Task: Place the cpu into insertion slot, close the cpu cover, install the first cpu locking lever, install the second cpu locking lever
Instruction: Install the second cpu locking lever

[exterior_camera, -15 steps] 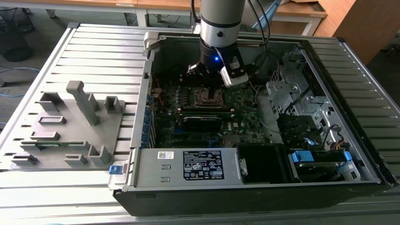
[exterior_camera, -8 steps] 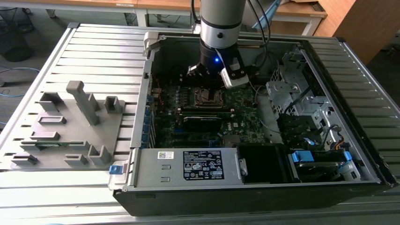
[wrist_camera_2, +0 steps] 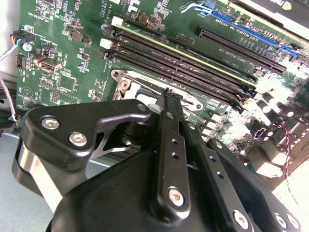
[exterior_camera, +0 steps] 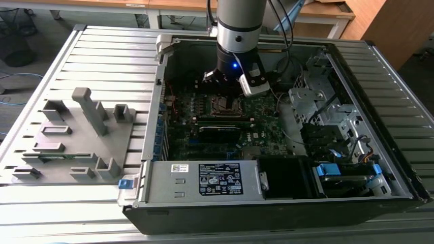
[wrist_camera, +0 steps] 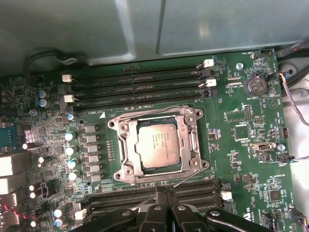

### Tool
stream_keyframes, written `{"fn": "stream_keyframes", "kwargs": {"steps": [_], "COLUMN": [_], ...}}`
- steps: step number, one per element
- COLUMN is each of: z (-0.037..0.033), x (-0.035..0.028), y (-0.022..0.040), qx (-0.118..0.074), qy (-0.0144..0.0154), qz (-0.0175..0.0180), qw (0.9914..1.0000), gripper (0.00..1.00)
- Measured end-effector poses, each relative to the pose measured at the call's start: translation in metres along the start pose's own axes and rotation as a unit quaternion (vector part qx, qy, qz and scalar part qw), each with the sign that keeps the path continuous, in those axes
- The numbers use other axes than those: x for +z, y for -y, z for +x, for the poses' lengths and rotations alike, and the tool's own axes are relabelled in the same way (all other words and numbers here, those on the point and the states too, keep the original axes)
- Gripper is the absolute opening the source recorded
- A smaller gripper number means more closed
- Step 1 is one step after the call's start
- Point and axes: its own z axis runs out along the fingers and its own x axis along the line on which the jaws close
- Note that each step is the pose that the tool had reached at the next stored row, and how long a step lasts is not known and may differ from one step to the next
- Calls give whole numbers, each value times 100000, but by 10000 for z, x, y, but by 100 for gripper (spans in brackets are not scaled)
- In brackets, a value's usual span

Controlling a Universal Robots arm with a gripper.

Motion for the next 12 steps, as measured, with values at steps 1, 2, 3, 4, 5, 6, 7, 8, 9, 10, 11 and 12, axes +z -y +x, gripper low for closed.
{"fn": "stream_keyframes", "kwargs": {"steps": [1, 2, 3, 4, 5, 6, 7, 8, 9, 10, 11, 12], "z": [0, -1, -2, -3, -2, 2, 12, 28, 42, 54, 64, 74], "x": [0, -1, 0, 0, 0, 0, 2, 4, 6, 9, 13, 19], "y": [4, 9, 14, 20, 26, 31, 34, 36, 38, 40, 42, 43], "qx": [4, 0, 0, 2, 0, 8, 7, 0, -3, -1, -4, 0], "qy": [-3, -5, -4, -4, -3, 3, 18, 38, 53, 54, 55, 55], "qz": [3, 8, 2, 4, 3, 5, -5, -13, -16, -8, -1, -6], "qw": [100000, 100000, 100000, 100000, 100000, 100000, 100000, 100000, 100000, 100000, 100000, 100000], "gripper": [11, 11, 11, 11, 11, 11, 11, 11, 11, 11, 11, 11]}}
